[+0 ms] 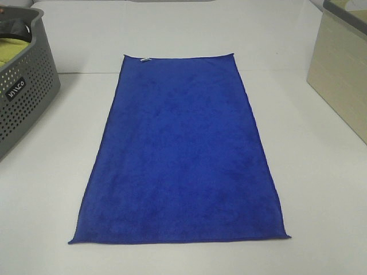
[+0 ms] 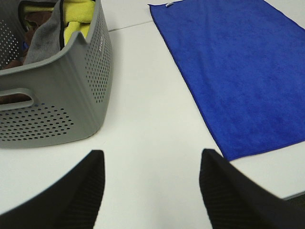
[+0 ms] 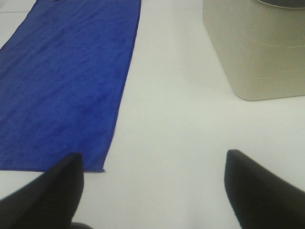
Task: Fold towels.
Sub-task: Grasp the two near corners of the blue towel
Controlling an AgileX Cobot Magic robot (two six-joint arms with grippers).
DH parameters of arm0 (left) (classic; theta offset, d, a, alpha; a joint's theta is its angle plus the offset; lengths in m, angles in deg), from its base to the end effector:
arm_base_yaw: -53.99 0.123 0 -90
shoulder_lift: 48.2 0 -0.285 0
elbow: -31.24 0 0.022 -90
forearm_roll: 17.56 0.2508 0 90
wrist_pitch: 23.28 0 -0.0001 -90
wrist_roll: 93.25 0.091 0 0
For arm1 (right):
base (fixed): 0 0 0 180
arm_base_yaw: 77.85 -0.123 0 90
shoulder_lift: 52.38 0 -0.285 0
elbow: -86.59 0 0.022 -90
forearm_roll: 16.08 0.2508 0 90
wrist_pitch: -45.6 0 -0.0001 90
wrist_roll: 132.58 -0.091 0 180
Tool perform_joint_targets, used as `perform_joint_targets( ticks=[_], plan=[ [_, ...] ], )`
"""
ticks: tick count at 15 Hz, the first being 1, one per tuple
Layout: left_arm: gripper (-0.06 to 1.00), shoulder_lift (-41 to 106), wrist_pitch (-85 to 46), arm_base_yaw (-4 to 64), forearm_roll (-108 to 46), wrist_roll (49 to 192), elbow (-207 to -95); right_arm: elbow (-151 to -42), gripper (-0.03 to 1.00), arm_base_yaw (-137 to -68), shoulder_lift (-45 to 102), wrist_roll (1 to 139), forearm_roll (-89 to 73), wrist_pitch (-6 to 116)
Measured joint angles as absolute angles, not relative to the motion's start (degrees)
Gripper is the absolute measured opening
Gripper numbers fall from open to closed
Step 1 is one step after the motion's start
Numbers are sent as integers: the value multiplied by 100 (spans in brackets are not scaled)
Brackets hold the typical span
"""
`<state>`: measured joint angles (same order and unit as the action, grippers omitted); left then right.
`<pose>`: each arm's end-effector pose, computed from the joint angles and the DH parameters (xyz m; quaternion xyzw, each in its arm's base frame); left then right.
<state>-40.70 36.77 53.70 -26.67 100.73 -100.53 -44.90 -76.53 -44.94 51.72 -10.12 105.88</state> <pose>-0.0064 -0.0125 0.2808 0.1078 0.8374 -0.0156 0.5355 -0.0056 0.0083 0.2786 -0.0240 0.8476 0.0260 0.5294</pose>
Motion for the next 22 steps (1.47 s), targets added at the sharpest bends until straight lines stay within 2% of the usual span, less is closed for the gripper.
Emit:
perform_joint_targets(
  ticks=[13, 16, 22],
  plan=[
    [57, -4070, 3557, 5370, -2747, 10073, -10088, -4490, 77, -7653, -4494, 5161, -1007, 10588],
    [57, -4018, 2136, 5370, -3051, 10067, -10030, -4570, 76, -7653, -4276, 4897, -1007, 10049],
    [57, -2110, 1150, 5370, -4512, 9655, -9618, -4570, 76, -7653, -2225, 4805, -233, 8542]
  ],
)
